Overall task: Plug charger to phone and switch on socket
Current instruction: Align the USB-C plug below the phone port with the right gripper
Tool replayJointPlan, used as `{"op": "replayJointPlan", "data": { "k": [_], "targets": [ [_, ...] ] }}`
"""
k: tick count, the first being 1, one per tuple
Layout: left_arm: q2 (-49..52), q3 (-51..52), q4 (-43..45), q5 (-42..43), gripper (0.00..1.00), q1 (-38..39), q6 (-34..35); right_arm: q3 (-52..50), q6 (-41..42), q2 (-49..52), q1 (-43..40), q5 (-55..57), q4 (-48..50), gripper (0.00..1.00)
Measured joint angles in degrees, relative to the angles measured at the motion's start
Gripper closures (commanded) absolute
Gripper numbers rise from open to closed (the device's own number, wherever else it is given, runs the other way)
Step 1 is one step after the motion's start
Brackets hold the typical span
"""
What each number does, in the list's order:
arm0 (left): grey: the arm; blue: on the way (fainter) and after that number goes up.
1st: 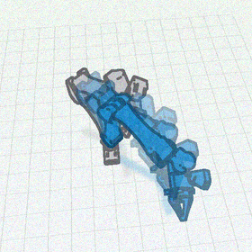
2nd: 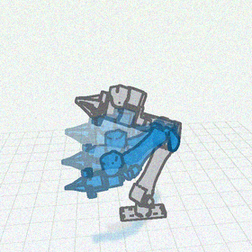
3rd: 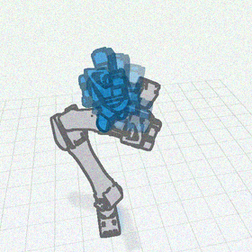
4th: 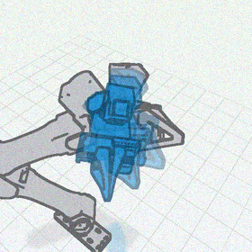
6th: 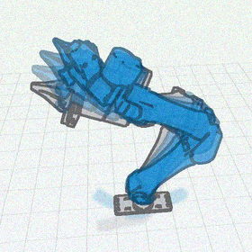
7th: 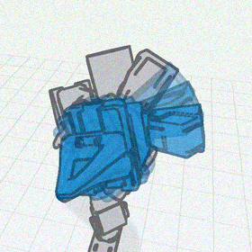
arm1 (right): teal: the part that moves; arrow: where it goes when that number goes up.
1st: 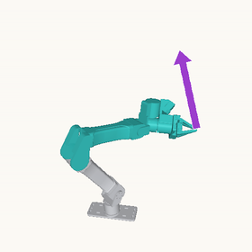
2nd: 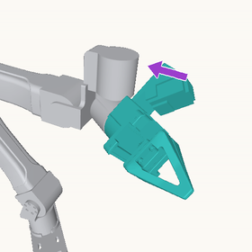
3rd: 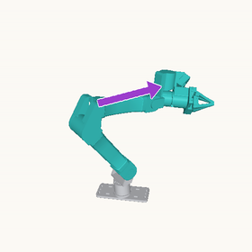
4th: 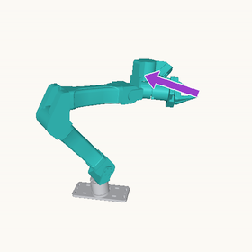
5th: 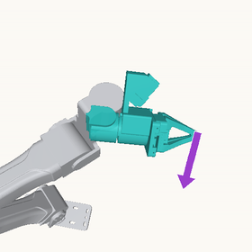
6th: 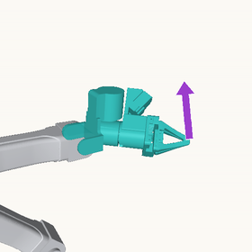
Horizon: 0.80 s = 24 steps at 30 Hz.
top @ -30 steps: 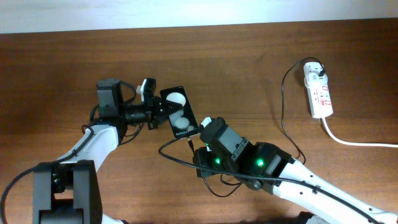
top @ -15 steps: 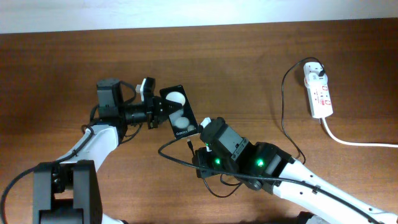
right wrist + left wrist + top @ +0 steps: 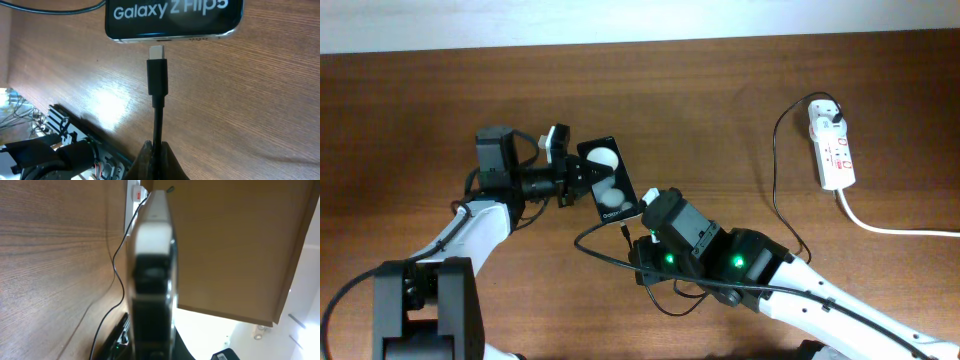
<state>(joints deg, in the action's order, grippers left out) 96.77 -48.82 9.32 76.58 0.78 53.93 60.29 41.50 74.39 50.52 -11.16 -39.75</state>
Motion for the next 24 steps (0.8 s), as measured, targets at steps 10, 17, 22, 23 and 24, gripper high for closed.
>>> {"op": "replayJointPlan", "data": {
  "k": [10,17,22,23,24],
  "targets": [
    [0.0,0.0,0.0,1.46,1.0,0.0,-0.35,0.0,0.02,0.0,0.0,0.37,-0.31,0.96],
    [0.0,0.0,-0.35,1.46,1.0,0.0,-0.33,0.0,0.02,0.0,0.0,0.37,-0.33,0.96],
    [0.0,0.0,-0.46,1.46,1.0,0.0,-0.33,0.0,-0.02,0.0,0.02,0.35,-0.24,0.96],
    [0.0,0.0,-0.48,1.46,1.0,0.0,-0.33,0.0,-0.02,0.0,0.07,0.37,-0.2,0.96],
    [0.0,0.0,-0.46,1.49,1.0,0.0,-0.35,0.0,-0.02,0.0,0.11,0.37,-0.17,0.96]
  ]
}}
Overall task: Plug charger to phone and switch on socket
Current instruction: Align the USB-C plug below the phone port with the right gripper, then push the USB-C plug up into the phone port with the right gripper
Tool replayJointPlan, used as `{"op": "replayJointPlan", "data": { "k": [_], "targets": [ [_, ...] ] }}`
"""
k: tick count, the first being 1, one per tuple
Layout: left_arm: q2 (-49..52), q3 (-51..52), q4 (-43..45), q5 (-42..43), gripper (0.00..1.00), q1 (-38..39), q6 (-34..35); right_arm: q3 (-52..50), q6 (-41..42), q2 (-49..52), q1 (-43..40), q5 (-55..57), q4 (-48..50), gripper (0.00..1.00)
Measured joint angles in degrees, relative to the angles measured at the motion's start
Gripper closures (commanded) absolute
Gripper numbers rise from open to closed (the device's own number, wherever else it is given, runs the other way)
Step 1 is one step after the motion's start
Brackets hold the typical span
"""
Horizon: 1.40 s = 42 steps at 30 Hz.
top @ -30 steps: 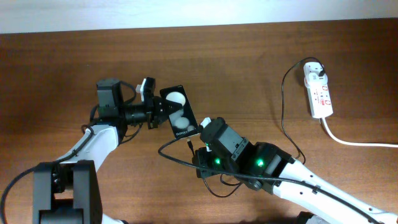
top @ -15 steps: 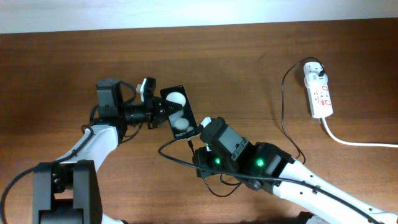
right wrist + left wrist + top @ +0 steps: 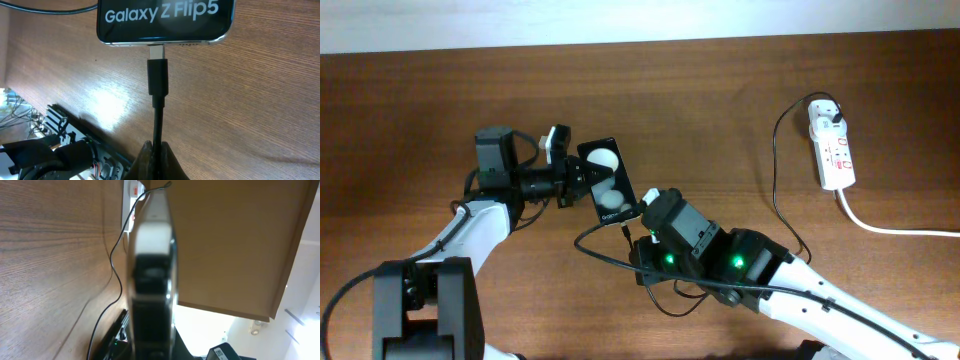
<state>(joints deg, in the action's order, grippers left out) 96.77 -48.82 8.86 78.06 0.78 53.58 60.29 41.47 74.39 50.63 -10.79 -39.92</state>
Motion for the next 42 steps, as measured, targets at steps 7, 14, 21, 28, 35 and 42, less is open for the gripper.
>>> {"op": "replayJointPlan", "data": {
  "k": [7,14,21,28,35,42],
  "targets": [
    [0.0,0.0,0.0,0.15,1.0,0.0,0.66,0.0,-0.09,0.0,0.04,-0.02,0.07,0.96],
    [0.0,0.0,0.0,0.15,1.0,0.0,0.66,0.0,-0.11,0.0,0.04,-0.24,0.2,0.96],
    [0.0,0.0,-0.02,0.44,1.0,0.0,0.66,0.0,-0.11,0.0,0.04,-0.26,0.66,0.96],
    [0.0,0.0,0.02,0.44,1.0,-0.11,0.46,0.0,-0.09,0.0,0.15,0.48,1.46,0.96],
    [0.0,0.0,0.04,0.46,1.0,-0.11,-1.11,-0.33,-0.09,0.0,0.37,0.85,2.99,0.95],
    [0.0,0.0,-0.04,1.88,1.0,0.31,-1.9,-0.31,-0.31,0.0,0.42,2.64,3.3,0.65]
  ]
}}
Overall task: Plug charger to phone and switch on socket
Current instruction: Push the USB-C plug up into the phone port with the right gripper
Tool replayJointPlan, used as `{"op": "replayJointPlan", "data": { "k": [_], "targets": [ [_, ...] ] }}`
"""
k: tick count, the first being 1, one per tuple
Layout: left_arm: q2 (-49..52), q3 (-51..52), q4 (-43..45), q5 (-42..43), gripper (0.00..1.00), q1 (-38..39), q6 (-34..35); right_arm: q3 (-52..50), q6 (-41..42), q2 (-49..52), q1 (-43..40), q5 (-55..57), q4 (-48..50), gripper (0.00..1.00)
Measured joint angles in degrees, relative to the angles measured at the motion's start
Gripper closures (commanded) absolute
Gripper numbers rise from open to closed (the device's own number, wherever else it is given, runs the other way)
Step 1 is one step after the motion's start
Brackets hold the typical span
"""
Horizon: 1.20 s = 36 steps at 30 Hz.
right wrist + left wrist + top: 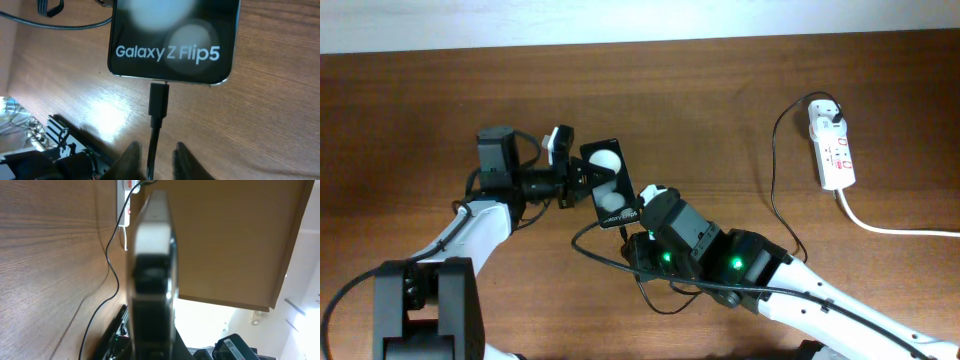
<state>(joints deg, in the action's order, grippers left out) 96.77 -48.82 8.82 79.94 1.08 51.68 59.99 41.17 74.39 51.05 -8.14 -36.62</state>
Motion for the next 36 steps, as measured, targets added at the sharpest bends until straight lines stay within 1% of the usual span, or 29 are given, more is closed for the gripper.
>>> {"op": "replayJointPlan", "data": {
  "k": [2,5,6,11,24,27,28,30,31,33,34,35,36],
  "targets": [
    [0.0,0.0,0.02,-0.04,1.0,-0.02,-0.11,0.0,-0.09,0.04,0.0,0.66,-0.07,0.66],
    [0.0,0.0,0.02,-0.17,1.0,-0.02,-0.13,0.0,-0.17,1.14,0.0,1.31,0.04,0.83],
    [0.0,0.0,0.02,-0.46,1.0,-0.02,-0.35,0.0,-0.07,2.36,0.0,1.31,0.2,0.86],
    [0.0,0.0,0.02,-0.85,1.0,0.02,-1.64,0.0,-0.24,3.04,0.0,1.79,2.67,0.95],
    [0.0,-0.7,0.92,-0.57,1.0,1.16,-3.3,-0.98,-3.56,3.04,0.42,3.19,4.9,0.96],
    [0.02,-0.87,-0.07,-0.44,1.0,1.16,-3.56,-0.98,-3.89,3.04,0.44,3.19,4.9,0.96],
    [0.02,-0.92,-0.44,-0.44,1.0,1.16,-3.76,-0.98,-3.91,3.04,0.42,3.17,4.9,0.95],
    [0.02,-1.01,-0.63,-0.46,1.0,1.16,-3.93,-0.96,-3.96,3.04,0.37,3.15,4.92,0.86],
    [0.02,-1.03,-0.66,-0.35,1.0,1.16,-3.93,-0.92,-4.02,3.08,0.31,2.99,5.33,0.8],
    [0.02,-1.01,-1.07,-0.17,1.0,1.36,-4.11,-0.85,-4.11,3.13,0.11,2.32,6.14,0.74],
    [0.02,-0.85,-1.88,0.87,1.0,1.9,-4.17,-0.22,-3.91,3.34,-0.63,1.84,6.67,0.63],
    [0.11,-0.85,-1.66,0.5,1.0,2.45,-4.15,-0.22,-3.93,3.34,-0.81,1.36,6.6,0.56],
    [0.11,-0.85,-1.75,0.15,1.0,2.51,-4.35,-0.2,-4.15,3.43,-0.81,0.5,6.84,0.43]
  ]
}}
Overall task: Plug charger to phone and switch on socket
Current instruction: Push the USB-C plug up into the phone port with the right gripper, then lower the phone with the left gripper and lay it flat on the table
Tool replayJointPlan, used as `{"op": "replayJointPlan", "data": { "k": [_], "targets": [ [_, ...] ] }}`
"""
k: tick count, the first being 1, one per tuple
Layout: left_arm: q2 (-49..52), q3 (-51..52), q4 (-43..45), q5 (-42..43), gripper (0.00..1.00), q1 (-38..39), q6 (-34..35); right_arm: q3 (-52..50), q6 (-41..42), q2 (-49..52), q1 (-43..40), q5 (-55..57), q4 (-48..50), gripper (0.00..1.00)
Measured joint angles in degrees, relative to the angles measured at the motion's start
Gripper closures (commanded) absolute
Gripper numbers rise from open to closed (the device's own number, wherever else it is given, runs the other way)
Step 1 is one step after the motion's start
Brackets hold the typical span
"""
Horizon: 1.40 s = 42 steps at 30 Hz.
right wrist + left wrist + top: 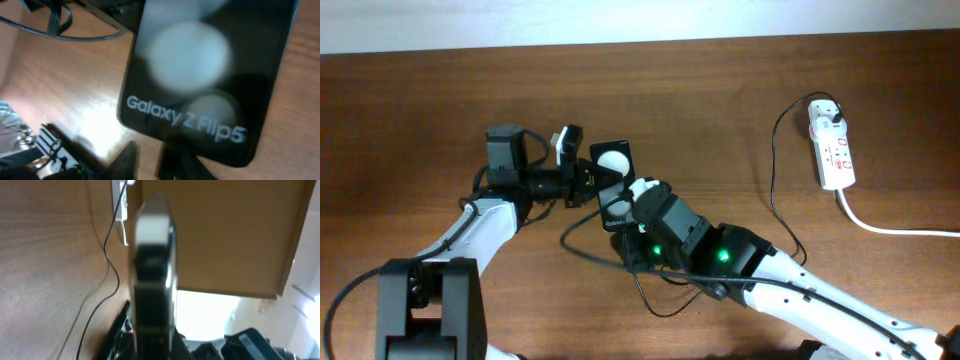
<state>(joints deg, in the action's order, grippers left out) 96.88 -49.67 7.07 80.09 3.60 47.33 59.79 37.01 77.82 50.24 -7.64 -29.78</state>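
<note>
The black flip phone (612,168) marked "Galaxy Z Flip5" (205,80) is held off the table, with my left gripper (586,177) shut on it. It shows edge-on in the left wrist view (152,275). The black charger plug (171,161) sits at the phone's bottom edge, blurred. My right gripper (160,161) is right below the phone, open, its fingers (129,157) on either side of the plug. In the overhead view my right gripper (626,208) is partly hidden by its own wrist. The white socket strip (832,148) lies far right.
The thin black charger cable (775,200) runs from the socket strip across the table and loops under my right arm. A white mains lead (890,230) leaves the strip to the right. The table's far edge (640,42) meets a pale wall.
My right gripper has moved in close under the phone, which now fills its view, and is still open. The left gripper with the phone has shifted slightly right.
First my right gripper was shut on the cable, with the plug just short of the phone's port. Then the plug tip touched the port. Later the plug was seated and the right gripper stood open. Now it is close under the phone.
</note>
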Motion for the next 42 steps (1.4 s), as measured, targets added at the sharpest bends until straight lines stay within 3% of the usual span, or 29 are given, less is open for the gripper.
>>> {"op": "replayJointPlan", "data": {
  "k": [3,7,10,15,20,22,29,34,42],
  "targets": [
    [0.02,0.02,-0.13,-2.25,1.0,0.39,-0.68,0.46,0.15,-0.02,-0.24,-1.66,0.31,0.34],
    [0.02,0.07,-0.48,-4.94,1.0,0.85,-2.14,0.5,0.07,-1.44,-0.92,-2.14,-0.37,0.3],
    [0.04,0.17,-0.83,-9.11,1.0,2.62,-3.02,1.18,-0.11,-7.91,-0.98,-2.12,-3.39,0.27],
    [0.07,0.33,-1.29,-19.69,0.99,9.18,-3.48,1.86,-0.28,-14.75,-0.98,0.79,-12.94,0.18],
    [0.11,0.42,-8.39,-30.42,1.0,17.62,-7.76,1.88,-0.2,-16.15,-0.98,5.29,-19.06,0.13],
    [0.11,0.39,-12.13,-31.39,1.0,18.34,-10.27,1.88,-0.26,-16.15,-0.98,5.7,-19.12,0.01],
    [4.72,0.48,-16.13,-32.65,1.0,18.43,-17.81,1.88,-0.39,-16.13,-0.98,6.16,-20.24,0.01],
    [11.87,0.48,-15.32,-31.8,0.99,18.4,-18.73,1.88,-0.37,-16.13,-0.98,6.16,-23.65,0.01],
    [12.59,0.5,-8.28,-33.22,0.91,18.4,-18.6,1.88,-0.39,-12.92,-0.98,6.27,-25.35,0.01]
  ]
}}
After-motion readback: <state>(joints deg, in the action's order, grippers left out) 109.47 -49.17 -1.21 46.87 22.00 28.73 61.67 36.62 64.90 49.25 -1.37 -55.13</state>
